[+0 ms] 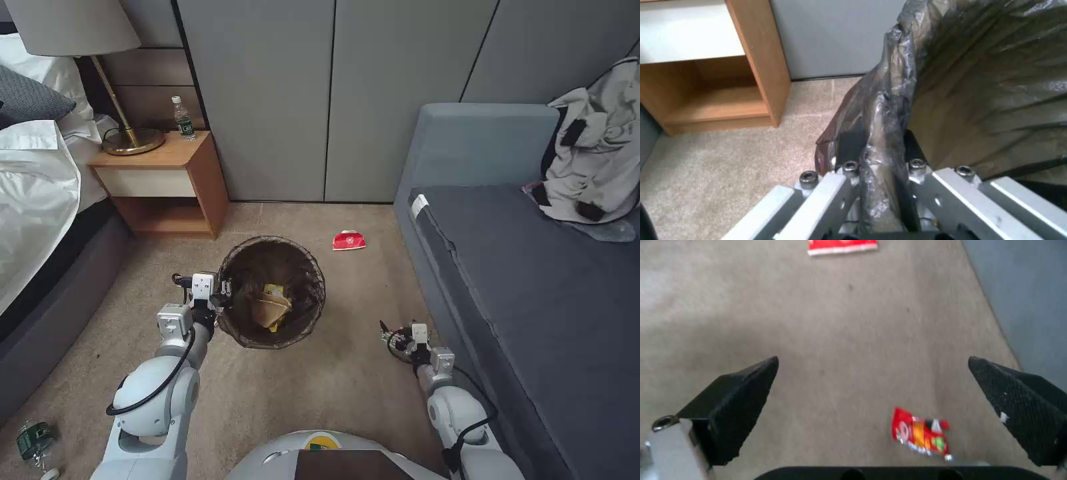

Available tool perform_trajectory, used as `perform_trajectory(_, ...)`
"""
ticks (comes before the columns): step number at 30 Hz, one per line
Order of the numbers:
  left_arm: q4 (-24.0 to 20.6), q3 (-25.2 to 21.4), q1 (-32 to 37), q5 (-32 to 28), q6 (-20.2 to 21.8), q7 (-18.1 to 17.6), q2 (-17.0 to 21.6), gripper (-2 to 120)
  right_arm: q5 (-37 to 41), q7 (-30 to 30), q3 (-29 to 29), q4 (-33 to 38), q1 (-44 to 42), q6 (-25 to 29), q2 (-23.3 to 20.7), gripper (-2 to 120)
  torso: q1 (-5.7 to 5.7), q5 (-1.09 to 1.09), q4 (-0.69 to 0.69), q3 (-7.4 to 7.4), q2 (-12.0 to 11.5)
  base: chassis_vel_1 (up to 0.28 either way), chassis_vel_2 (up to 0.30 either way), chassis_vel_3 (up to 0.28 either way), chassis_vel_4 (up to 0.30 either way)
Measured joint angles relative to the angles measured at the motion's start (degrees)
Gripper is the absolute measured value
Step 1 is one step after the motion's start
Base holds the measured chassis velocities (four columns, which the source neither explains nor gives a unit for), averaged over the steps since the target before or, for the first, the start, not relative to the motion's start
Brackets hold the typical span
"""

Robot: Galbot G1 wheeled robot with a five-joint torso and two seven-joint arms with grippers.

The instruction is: Pick up the trash bin, then pick up the garbage from the floor and place it into the trash bin.

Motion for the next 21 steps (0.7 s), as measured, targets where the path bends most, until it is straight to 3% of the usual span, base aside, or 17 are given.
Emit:
perform_trajectory(10, -0.05, 0.21, -0.02, 0.38, 0.06, -0.05, -0.20, 2, -0.81, 3.03, -1.63, -10.23, 3.86, 2.24, 0.45, 100, 0.00, 0.00, 0.01, 0.00, 0.00, 0.000, 0.000, 0.000, 0.000)
perform_trajectory(21, 0.36, 0.61, -0.12, 0.63, 0.07, 0.00, -0.19, 2, -0.33, 6.86, -3.91, -16.63, 7.17, 3.33, -0.28, 100, 0.00, -0.01, 0.01, 0.00, 0.00, 0.000, 0.000, 0.000, 0.000)
